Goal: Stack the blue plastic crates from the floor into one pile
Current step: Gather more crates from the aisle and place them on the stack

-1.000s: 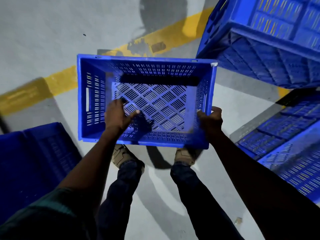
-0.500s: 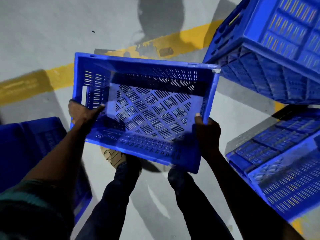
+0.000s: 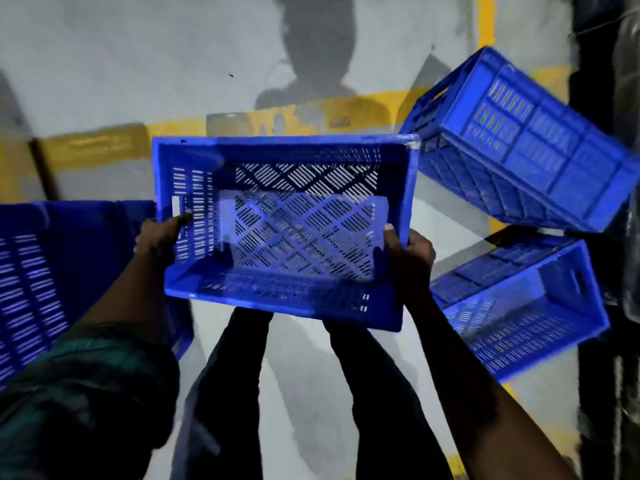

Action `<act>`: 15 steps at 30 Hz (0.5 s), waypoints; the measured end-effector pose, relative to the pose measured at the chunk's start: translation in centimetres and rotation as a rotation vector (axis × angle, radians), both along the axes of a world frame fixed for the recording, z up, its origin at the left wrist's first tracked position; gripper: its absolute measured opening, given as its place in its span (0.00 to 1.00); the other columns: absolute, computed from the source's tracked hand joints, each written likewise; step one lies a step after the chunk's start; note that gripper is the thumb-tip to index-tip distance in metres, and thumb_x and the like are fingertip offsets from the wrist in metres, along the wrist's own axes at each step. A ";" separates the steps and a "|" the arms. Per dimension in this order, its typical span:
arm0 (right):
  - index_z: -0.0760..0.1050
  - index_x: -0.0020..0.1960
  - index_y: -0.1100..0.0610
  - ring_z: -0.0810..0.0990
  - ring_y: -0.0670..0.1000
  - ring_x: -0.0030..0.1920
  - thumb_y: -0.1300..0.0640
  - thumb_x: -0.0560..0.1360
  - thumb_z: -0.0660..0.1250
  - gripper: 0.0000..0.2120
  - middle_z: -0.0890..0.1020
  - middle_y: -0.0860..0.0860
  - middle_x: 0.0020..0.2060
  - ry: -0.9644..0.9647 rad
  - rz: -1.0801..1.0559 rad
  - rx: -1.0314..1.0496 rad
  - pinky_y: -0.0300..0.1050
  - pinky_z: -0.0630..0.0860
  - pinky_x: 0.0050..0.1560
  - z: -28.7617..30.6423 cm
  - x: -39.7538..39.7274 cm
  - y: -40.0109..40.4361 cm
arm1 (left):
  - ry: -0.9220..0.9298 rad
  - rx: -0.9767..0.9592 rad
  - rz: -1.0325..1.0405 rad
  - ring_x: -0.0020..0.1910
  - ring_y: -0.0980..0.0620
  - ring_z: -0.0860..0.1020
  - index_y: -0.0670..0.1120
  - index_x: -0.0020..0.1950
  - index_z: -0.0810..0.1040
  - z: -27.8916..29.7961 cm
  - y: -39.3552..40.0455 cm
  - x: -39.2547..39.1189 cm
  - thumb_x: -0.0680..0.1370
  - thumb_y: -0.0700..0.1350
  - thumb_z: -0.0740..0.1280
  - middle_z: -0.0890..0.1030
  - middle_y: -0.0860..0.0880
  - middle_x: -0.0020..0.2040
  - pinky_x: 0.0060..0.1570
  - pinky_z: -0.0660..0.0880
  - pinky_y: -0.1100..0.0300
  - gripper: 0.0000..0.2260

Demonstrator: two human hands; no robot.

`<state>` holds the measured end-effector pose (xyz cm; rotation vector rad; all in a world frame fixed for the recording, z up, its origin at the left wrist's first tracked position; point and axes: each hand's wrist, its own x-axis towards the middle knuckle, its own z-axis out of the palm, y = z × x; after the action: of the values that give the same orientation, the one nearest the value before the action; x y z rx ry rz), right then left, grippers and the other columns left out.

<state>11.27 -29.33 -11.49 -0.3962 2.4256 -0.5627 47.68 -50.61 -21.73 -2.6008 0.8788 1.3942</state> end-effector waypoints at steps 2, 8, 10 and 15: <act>0.67 0.32 0.64 0.64 0.55 0.30 0.45 0.77 0.66 0.25 0.67 0.57 0.27 -0.018 0.022 -0.036 0.48 0.61 0.36 2.9 -0.5 0.0 | 0.007 -0.001 0.041 0.68 0.31 0.71 0.38 0.68 0.74 3.9 1.6 0.7 0.65 0.60 0.76 0.73 0.32 0.68 0.66 0.70 0.36 0.39; 0.69 0.32 0.56 0.72 0.54 0.30 0.45 0.77 0.66 0.20 0.70 0.49 0.24 0.068 0.079 -0.100 0.46 0.65 0.34 15.2 -0.7 0.0 | -0.307 -0.076 -0.152 0.69 0.32 0.68 0.36 0.68 0.72 18.5 6.2 1.2 0.67 0.65 0.74 0.70 0.33 0.69 0.66 0.69 0.42 0.41; 0.73 0.35 0.55 0.78 0.59 0.34 0.44 0.77 0.65 0.18 0.77 0.54 0.27 0.109 0.101 -0.105 0.50 0.72 0.38 19.1 -1.0 0.1 | -0.311 -0.171 -0.211 0.65 0.30 0.71 0.31 0.64 0.72 22.2 8.0 1.4 0.70 0.62 0.74 0.73 0.29 0.64 0.63 0.70 0.41 0.39; 0.77 0.39 0.58 0.82 0.64 0.43 0.43 0.78 0.63 0.20 0.82 0.63 0.39 0.189 0.179 -0.124 0.51 0.74 0.40 26.0 -1.7 0.1 | -0.223 -0.513 -0.068 0.56 0.31 0.76 0.29 0.61 0.70 31.5 11.2 2.1 0.77 0.48 0.71 0.75 0.27 0.58 0.56 0.70 0.43 0.25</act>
<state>9.59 -29.20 14.52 -0.7413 2.5066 -0.6225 49.78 -39.40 9.75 -2.9636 1.4257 0.9270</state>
